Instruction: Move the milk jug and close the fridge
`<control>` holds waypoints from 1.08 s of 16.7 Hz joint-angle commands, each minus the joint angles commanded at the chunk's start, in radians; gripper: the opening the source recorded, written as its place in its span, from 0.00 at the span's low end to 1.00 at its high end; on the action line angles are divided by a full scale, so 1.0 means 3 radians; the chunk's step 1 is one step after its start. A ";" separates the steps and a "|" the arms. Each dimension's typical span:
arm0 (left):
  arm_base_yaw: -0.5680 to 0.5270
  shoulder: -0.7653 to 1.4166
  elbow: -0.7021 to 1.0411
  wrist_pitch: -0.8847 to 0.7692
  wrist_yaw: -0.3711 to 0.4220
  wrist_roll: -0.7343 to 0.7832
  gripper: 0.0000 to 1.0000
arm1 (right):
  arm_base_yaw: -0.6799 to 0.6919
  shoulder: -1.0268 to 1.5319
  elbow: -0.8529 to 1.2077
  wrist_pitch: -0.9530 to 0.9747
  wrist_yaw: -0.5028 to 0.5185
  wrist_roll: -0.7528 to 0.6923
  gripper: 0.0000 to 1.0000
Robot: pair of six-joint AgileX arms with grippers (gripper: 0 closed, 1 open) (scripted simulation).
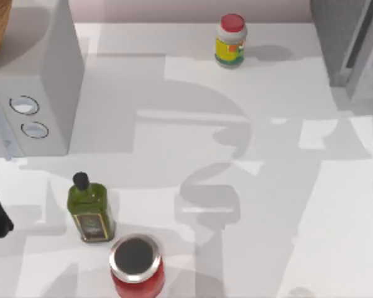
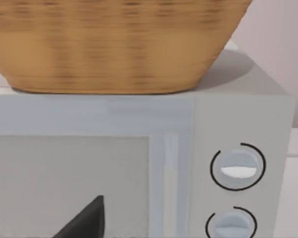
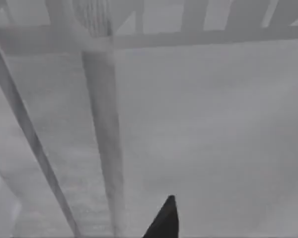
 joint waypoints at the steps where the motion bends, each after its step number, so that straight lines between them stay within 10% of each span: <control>1: 0.0000 0.0000 0.0000 0.0000 0.0000 0.0000 1.00 | 0.0059 -0.0006 -0.0047 0.0014 0.0055 0.0057 1.00; 18: 0.0000 0.0000 0.0000 0.0000 0.0000 0.0000 1.00 | 0.0033 0.1174 0.1389 -0.0289 0.0128 0.0076 1.00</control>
